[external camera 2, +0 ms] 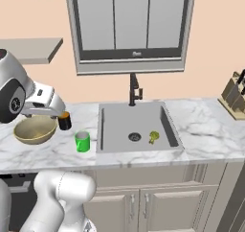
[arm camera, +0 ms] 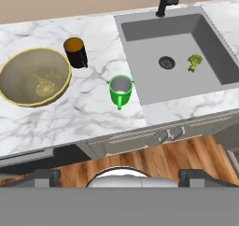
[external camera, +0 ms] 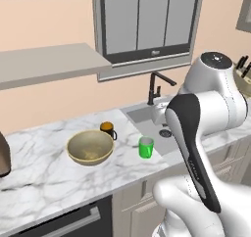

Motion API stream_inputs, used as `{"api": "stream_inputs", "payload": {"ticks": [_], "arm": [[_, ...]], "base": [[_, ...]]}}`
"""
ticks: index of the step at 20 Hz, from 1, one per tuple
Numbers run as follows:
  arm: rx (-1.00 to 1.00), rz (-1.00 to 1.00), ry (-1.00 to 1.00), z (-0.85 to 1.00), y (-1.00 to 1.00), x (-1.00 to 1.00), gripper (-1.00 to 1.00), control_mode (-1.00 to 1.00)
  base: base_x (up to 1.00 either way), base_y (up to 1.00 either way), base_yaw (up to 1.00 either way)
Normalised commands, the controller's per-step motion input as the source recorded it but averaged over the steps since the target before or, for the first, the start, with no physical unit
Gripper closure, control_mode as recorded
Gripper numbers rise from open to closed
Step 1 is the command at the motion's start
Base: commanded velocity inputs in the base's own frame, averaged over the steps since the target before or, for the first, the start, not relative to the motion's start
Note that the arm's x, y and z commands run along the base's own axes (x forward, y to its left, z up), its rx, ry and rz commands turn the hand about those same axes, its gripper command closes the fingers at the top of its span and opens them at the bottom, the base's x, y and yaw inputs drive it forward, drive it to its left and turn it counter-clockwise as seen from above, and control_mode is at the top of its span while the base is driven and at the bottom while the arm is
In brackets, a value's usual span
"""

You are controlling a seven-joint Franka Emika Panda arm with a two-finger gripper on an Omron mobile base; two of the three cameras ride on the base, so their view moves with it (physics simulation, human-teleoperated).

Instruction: Clear the mugs and bowl far away from the sink.

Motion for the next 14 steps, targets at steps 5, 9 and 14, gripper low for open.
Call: {"api": "stream_inputs", "payload": {"ticks": [5,9,14], "arm": [[0.00,0.00,0.00,0.00,0.00,0.00,-1.00,1.00],[0.00,0.00,0.00,-0.06,0.00,0.00,-1.00,-1.00],[0.01,0.00,0.04,-0.63,0.00,0.00,-1.00,-1.00]], "base": [[0.01,0.00,-0.17],[0.00,0.00,-0.01],[0.00,0.00,0.00]]}}
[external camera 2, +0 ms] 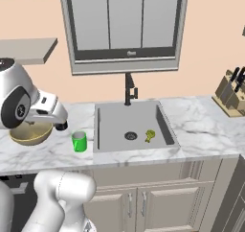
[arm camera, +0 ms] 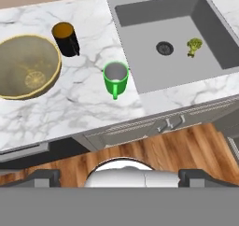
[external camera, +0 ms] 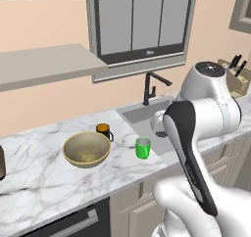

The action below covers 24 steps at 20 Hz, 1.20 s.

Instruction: Clear the mugs and bowl far away from the sink.

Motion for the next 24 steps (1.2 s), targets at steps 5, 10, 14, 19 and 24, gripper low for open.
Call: {"api": "stream_inputs", "payload": {"ticks": [5,10,14,19,24], "arm": [[0.01,0.00,0.09,-0.34,0.00,0.00,-1.00,-1.00],[0.00,0.00,0.08,-0.34,0.00,0.09,-1.00,-1.00],[0.00,0.00,0.01,-0.16,0.03,0.40,-1.00,-1.00],[0.00,0.00,0.00,-0.11,0.01,0.57,-1.00,-1.00],[0.00,0.00,0.01,-0.23,0.00,0.47,-1.00,-1.00]], "base": [[0.00,0.00,0.00],[0.00,0.00,0.00],[0.00,0.00,0.00],[0.00,0.00,0.00],[0.00,0.00,0.00]]}}
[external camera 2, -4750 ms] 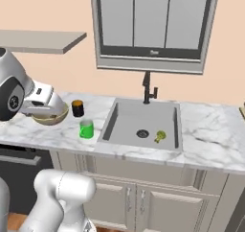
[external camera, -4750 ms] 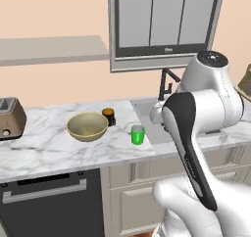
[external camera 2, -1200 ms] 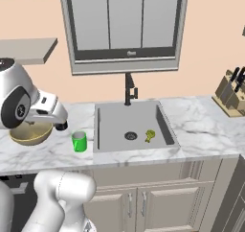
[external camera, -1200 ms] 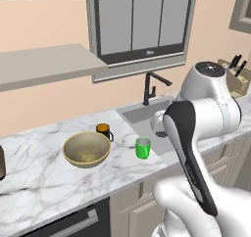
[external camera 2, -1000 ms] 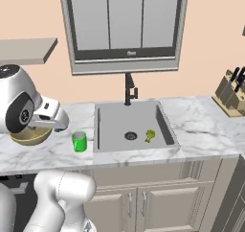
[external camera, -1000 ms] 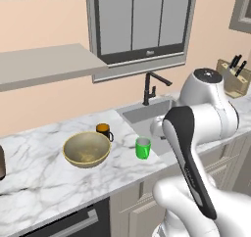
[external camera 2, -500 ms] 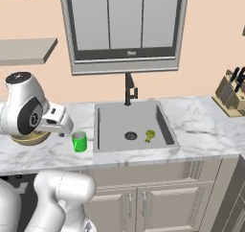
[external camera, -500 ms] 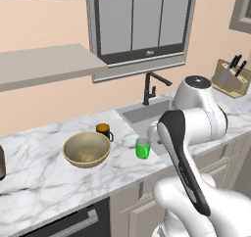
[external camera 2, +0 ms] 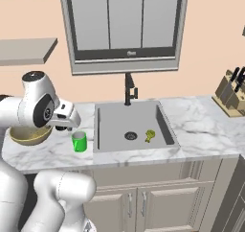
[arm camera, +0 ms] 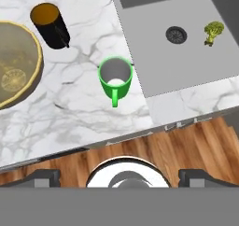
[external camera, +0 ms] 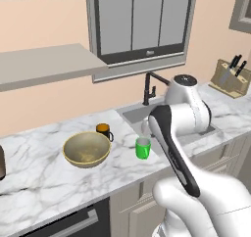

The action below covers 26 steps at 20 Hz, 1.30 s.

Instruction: Clear the mugs and bowl far away from the sink.

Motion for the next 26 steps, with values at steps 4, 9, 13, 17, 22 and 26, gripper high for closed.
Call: {"api": "stream_inputs", "payload": {"ticks": [4,9,13,17,22,26], "arm": [[0.00,0.00,0.02,-0.43,0.00,0.54,-1.00,-1.00],[0.00,0.00,0.00,-0.47,0.02,0.55,-1.00,-1.00],[0.00,0.00,0.00,-0.42,0.03,0.20,-1.00,-1.00],[0.00,0.00,0.00,-0.47,0.04,0.02,-1.00,-1.00],[0.00,0.00,0.00,-0.48,0.01,0.07,-1.00,-1.00],[0.01,0.00,0.00,-0.38,0.00,0.02,-1.00,-1.00]], "base": [[0.00,0.00,0.00],[0.00,0.00,0.00],[0.00,0.00,0.00],[0.00,0.00,0.00],[0.00,0.00,0.00],[0.00,0.00,0.00]]}}
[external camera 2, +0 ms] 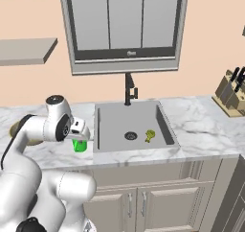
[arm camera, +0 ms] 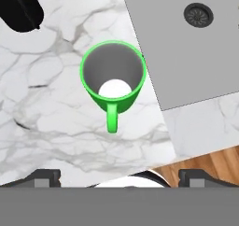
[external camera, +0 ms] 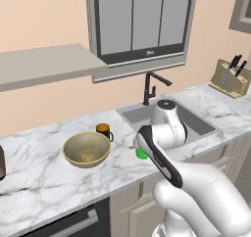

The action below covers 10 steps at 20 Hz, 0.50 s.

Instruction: Clear the mugs and bowl far away from the sink.

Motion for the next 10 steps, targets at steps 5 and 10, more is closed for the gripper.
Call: {"api": "stream_inputs", "payload": {"ticks": [5,10], "arm": [[0.03,0.00,0.00,-0.34,0.00,0.08,-1.00,-1.00],[0.04,0.00,0.00,-0.33,0.01,0.25,-1.00,-1.00]], "base": [[0.00,0.00,0.00],[0.00,0.00,0.00]]}}
